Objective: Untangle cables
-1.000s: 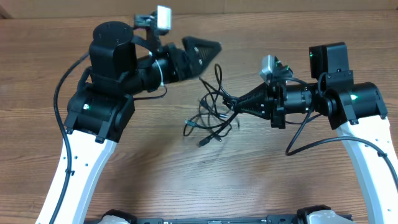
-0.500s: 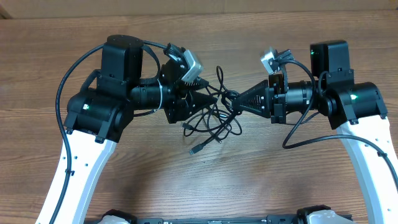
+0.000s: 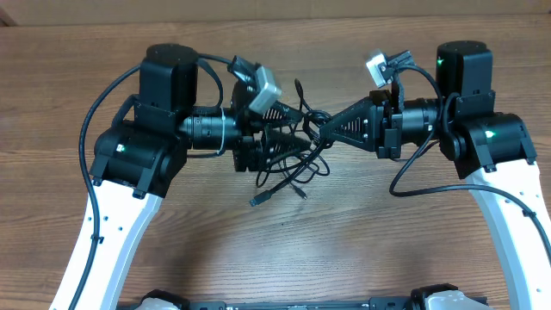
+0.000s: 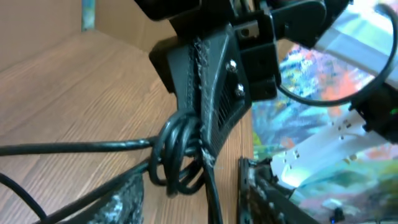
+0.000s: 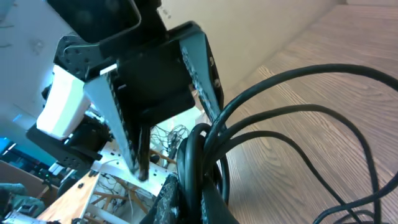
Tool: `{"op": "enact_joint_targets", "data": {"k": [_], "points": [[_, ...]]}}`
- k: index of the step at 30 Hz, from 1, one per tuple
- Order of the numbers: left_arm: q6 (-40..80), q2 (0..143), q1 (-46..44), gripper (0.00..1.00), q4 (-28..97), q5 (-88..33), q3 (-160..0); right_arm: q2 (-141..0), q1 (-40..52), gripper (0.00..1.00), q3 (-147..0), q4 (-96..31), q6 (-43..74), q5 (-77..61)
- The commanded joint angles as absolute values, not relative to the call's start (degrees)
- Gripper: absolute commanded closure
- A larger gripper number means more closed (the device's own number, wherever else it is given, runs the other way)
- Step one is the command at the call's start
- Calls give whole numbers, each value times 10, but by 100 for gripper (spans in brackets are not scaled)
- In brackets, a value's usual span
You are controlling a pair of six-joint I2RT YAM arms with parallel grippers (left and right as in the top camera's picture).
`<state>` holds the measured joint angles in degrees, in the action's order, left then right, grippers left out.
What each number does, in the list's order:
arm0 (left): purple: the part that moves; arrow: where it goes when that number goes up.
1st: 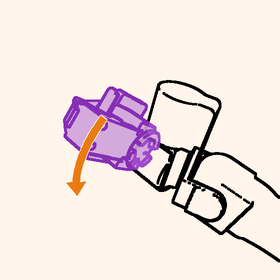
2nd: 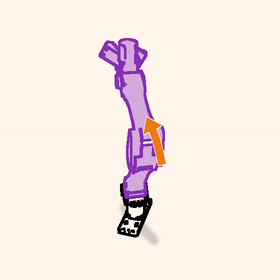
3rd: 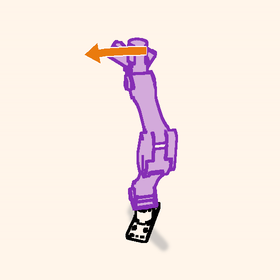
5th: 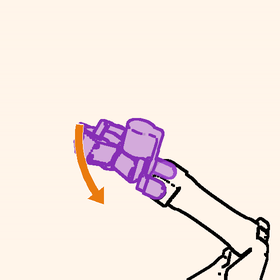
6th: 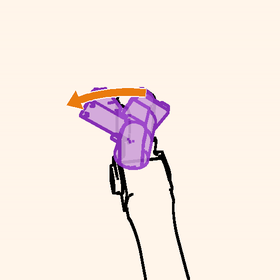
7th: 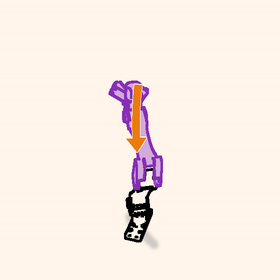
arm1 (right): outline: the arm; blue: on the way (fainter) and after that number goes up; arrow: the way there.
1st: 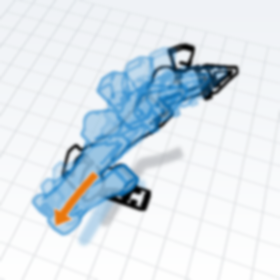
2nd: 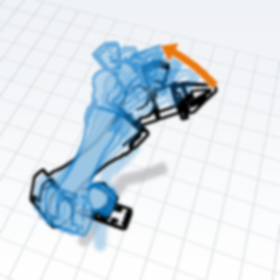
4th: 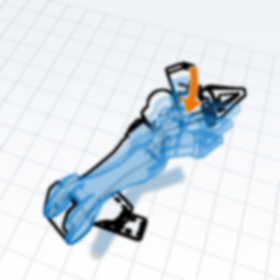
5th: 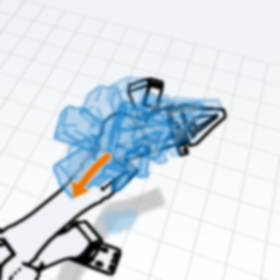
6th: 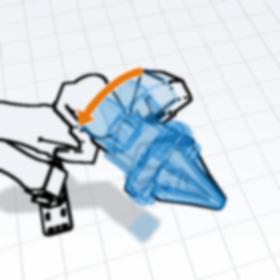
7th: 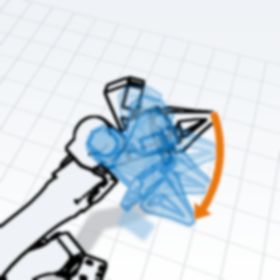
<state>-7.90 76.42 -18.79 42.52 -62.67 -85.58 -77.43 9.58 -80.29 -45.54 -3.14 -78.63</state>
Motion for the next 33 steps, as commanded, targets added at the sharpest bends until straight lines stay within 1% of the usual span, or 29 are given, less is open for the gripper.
{"op": "enact_joint_targets", "data": {"k": [1,4,7,9,10,11,12,17,18,20,22,23,24,27,28,29,30,33], "points": [[18,775,-192,48,402,-624,-859,-771,98,96,-811,-451,-30,-825],[30,778,-193,49,396,-625,-859,-771,98,96,-811,-450,-30,-837],[30,779,-203,56,396,-624,-859,-771,98,96,-811,-450,-30,-837],[30,779,-211,63,391,-624,-859,-771,98,96,-811,-444,-30,-849],[30,779,-212,73,387,-624,-859,-771,98,96,-811,-434,-30,-861],[30,779,-212,77,385,-624,-859,-771,98,96,-811,-431,-30,-861],[30,779,-212,78,385,-624,-859,-771,98,96,-811,-431,-30,-861],[59,779,-212,96,354,-624,-859,-771,106,96,-811,-431,-30,-861],[68,779,-212,96,346,-624,-859,-771,111,94,-811,-431,-30,-860],[76,779,-213,96,340,-624,-859,-771,116,84,-811,-431,-30,-857],[76,779,-215,96,340,-624,-859,-771,117,76,-811,-432,-30,-844],[76,779,-214,96,340,-624,-859,-771,117,62,-811,-432,-30,-830],[76,779,-213,96,340,-623,-859,-771,117,52,-811,-432,-30,-821],[119,779,-201,96,347,-582,-859,-771,115,32,-811,-439,-30,-768],[129,779,-198,96,351,-571,-859,-771,115,27,-811,-443,-30,-744],[137,779,-196,96,354,-559,-859,-771,115,24,-811,-446,-30,-726],[138,779,-192,96,356,-553,-859,-771,115,18,-811,-453,-30,-696],[150,779,-178,96,361,-548,-859,-771,115,10,-811,-482,-30,-574]]}}
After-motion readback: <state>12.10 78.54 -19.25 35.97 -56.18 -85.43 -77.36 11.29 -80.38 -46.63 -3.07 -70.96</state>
